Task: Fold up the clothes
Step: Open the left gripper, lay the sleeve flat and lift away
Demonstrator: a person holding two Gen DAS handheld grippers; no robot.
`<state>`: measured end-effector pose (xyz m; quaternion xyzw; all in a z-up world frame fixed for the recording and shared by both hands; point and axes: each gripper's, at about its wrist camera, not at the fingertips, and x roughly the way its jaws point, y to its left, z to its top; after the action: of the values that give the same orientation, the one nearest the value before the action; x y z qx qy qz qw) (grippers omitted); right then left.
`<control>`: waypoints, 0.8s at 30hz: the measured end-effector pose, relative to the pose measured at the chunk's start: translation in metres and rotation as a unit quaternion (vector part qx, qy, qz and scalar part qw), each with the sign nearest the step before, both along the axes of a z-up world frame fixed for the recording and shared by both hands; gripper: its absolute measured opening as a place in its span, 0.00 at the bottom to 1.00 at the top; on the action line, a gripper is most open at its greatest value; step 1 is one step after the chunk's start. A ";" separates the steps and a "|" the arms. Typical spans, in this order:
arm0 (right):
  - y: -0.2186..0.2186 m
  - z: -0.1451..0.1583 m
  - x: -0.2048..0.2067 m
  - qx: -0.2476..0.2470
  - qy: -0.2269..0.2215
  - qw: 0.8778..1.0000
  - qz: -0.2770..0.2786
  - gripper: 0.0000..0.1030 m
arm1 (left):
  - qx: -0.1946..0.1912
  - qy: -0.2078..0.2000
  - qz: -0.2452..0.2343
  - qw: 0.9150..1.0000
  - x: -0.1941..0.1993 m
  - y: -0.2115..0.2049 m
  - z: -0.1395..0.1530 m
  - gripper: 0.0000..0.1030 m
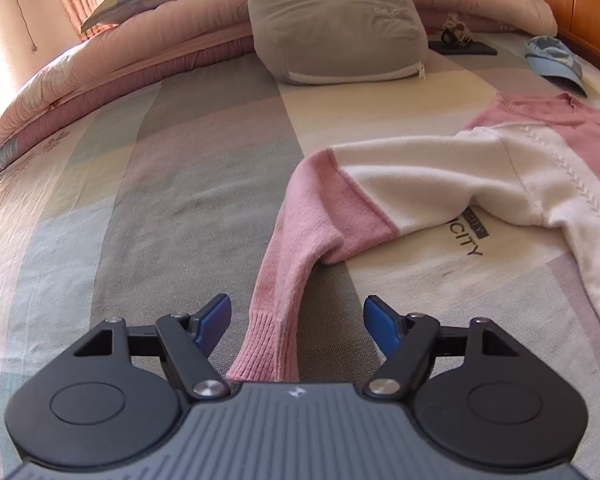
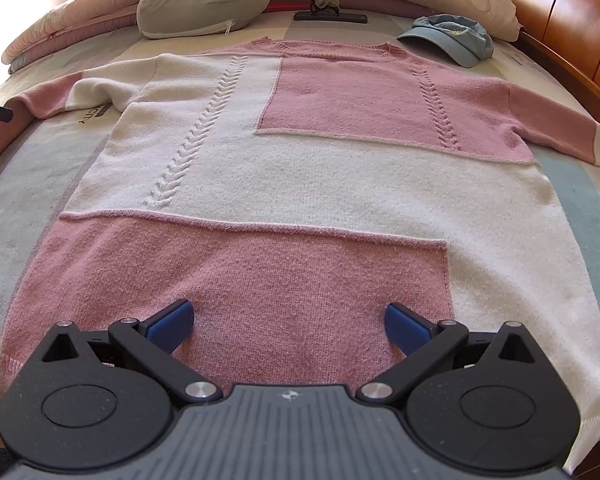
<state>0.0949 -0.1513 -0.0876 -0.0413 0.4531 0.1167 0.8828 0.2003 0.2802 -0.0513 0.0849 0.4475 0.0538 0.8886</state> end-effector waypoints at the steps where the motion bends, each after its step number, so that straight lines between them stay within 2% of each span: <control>1: 0.000 0.000 0.000 0.001 0.001 1.000 0.000 1.00 | 0.003 -0.006 0.016 1.000 0.003 0.001 -0.006 0.72; 5: 0.000 0.002 -0.001 0.004 0.003 1.000 -0.004 1.00 | 0.014 -0.030 0.079 0.996 0.015 0.008 -0.028 0.74; 8: 0.001 0.003 -0.002 0.007 0.004 1.000 -0.005 1.00 | 0.057 -0.048 0.122 0.990 0.018 0.014 -0.027 0.74; 11: 0.001 0.003 -0.001 0.010 0.005 1.000 -0.005 1.00 | 0.074 -0.065 0.146 0.984 0.016 0.029 -0.018 0.74; 17: 0.003 0.001 0.000 0.003 0.006 1.000 -0.003 1.00 | 0.108 -0.086 0.218 0.966 0.024 0.080 -0.001 0.73; 19: 0.002 0.001 0.001 0.005 0.006 1.000 -0.003 1.00 | 0.116 -0.095 0.258 0.954 0.024 0.099 0.008 0.69; 21: 0.001 0.002 0.001 0.005 0.006 1.000 -0.006 1.00 | 0.107 -0.111 0.289 0.945 0.021 0.116 0.019 0.68; 24: 0.001 0.001 0.002 0.005 0.007 1.000 -0.008 1.00 | 0.086 -0.121 0.318 0.937 0.014 0.134 0.031 0.68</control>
<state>0.0971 -0.1502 -0.0861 -0.0326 0.4590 0.1120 0.8808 0.2139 0.4143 -0.0204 0.0070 0.3342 0.3811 0.8620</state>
